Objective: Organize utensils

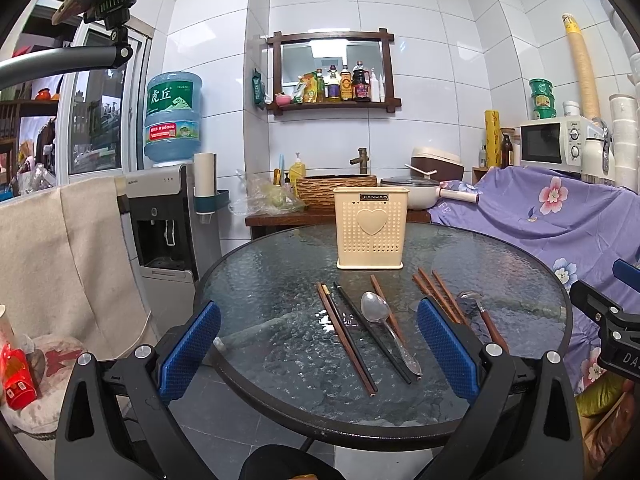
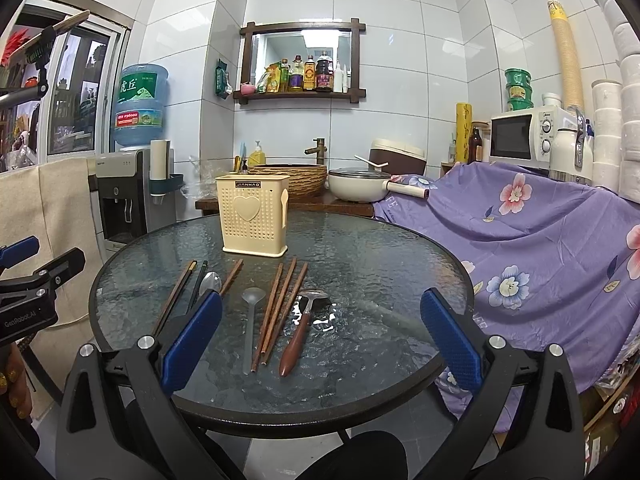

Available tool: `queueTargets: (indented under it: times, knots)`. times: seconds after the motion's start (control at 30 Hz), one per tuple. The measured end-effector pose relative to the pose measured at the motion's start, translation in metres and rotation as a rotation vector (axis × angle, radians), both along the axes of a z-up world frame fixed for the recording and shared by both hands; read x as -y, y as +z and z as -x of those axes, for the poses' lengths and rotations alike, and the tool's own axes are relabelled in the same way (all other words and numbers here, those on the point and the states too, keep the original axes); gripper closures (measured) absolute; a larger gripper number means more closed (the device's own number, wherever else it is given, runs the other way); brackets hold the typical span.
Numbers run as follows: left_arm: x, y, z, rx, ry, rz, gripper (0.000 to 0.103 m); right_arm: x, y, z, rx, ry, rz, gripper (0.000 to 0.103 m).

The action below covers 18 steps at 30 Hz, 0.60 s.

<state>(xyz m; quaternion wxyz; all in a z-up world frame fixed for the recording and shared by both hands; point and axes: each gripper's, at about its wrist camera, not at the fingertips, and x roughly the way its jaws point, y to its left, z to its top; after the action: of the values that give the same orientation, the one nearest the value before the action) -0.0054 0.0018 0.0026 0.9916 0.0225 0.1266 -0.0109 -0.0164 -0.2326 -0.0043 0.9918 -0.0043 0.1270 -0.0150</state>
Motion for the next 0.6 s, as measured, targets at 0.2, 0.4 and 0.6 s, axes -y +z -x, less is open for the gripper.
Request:
queueTargets:
  times: [0.2,0.4,0.6]
  knots:
    - [0.0012,-0.0001,-0.0006,-0.004,0.0,-0.001,0.006,-0.0004,0.0002,0.0018,0.003,0.0,0.0,0.005]
    - [0.0014,-0.0006,-0.0012,-0.005,-0.001,0.0,0.006,-0.0025,-0.0007,0.0014,-0.003,0.005,-0.002,0.005]
    - [0.0038,-0.0032,-0.0027,-0.009,0.0,-0.003,0.006,-0.002,-0.0016,-0.0007,-0.006,0.005,-0.003,0.005]
